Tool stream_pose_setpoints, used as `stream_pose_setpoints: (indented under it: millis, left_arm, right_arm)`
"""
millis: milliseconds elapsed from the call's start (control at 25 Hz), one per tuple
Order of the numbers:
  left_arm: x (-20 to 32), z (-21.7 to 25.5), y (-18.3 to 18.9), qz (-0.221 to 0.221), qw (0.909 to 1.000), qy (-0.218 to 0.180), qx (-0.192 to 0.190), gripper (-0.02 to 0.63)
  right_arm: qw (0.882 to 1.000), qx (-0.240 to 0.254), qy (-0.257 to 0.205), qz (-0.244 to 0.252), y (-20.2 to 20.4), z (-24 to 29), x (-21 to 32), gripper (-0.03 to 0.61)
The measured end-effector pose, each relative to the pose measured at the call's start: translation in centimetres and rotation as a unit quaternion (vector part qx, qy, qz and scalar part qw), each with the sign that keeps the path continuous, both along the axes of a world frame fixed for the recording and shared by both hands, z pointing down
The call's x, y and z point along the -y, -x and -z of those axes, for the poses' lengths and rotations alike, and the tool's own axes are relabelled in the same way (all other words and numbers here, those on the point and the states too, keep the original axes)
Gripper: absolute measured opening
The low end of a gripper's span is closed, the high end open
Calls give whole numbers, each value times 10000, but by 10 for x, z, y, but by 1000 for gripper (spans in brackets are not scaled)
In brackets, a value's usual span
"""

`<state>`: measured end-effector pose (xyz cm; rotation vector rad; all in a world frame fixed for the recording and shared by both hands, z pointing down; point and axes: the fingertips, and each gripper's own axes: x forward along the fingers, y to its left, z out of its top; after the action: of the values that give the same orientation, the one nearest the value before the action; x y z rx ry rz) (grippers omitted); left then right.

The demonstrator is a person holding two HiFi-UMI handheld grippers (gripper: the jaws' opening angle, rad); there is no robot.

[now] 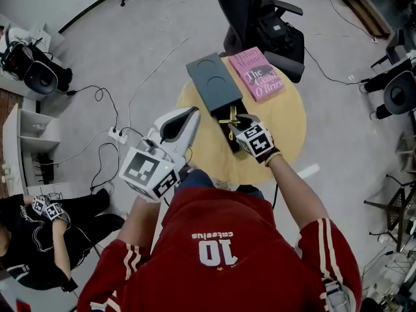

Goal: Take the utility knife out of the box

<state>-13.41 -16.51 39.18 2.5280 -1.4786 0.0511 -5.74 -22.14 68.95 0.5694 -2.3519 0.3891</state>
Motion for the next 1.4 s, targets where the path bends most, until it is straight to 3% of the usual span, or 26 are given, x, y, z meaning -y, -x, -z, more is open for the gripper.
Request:
stream_pose_setpoints:
  millis: [640, 960, 1400]
  left_arm:
    - [4, -17, 23, 23, 9997, 200, -132, 3]
    - [7, -13, 34, 26, 9996, 181, -200, 3]
    - [11, -11, 44, 67, 9995, 167, -278, 3]
  right_arm:
    - [9934, -1136, -18, 178, 14, -63, 11, 130]
    - [9821, -1801, -211, 513, 15, -78, 4, 135]
    - [9824, -1786, -143, 522, 16, -73, 9, 65]
